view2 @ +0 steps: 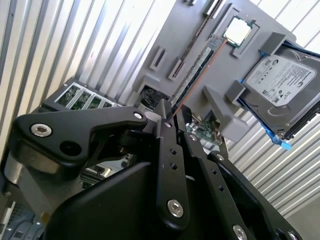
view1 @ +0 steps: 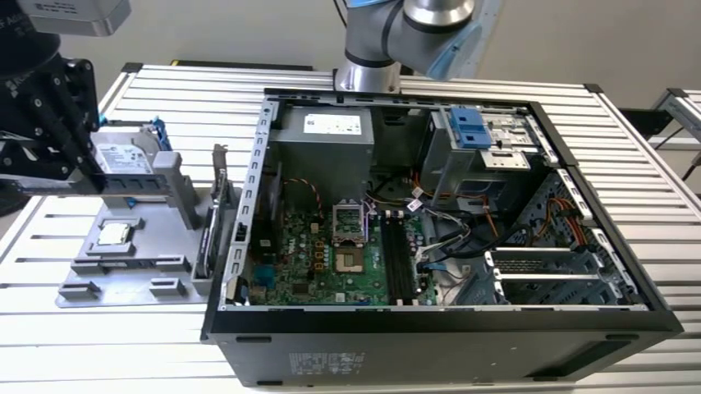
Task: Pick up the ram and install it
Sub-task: 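Pick up the ram and move it above insertion slot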
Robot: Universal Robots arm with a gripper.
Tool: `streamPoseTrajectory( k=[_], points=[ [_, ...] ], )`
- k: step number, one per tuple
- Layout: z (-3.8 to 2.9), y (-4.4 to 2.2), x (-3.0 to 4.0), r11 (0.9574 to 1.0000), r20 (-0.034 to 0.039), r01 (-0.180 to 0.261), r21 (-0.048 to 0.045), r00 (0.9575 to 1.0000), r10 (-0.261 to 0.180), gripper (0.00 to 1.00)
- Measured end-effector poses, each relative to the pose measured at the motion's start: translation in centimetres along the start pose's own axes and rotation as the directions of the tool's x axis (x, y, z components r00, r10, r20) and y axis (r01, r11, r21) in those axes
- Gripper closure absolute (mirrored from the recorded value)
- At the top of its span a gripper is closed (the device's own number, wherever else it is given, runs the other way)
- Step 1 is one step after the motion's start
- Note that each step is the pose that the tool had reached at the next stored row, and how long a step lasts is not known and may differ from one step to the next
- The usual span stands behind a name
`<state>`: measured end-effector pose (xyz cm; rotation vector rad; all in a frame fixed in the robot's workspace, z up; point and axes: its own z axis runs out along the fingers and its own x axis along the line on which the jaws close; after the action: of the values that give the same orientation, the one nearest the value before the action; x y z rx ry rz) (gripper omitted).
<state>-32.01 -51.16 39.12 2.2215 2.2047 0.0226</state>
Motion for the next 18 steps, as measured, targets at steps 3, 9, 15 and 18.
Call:
streamPoseTrajectory(
  k=[3,9,15,18],
  points=[
    [0.00,0.17,0.00,1.0000,0.0000,0.000,0.0001,1.0000,0.000,1.00],
    [0.01,0.51,0.00,1.0000,0.0000,0.000,0.0000,1.0000,0.000,1.00],
    [0.01,0.73,0.00,1.0000,0.0001,0.000,0.0001,1.0000,0.000,1.00],
    [0.01,0.75,0.01,1.0000,0.0001,0.000,0.0001,1.0000,0.000,1.00]
  ],
)
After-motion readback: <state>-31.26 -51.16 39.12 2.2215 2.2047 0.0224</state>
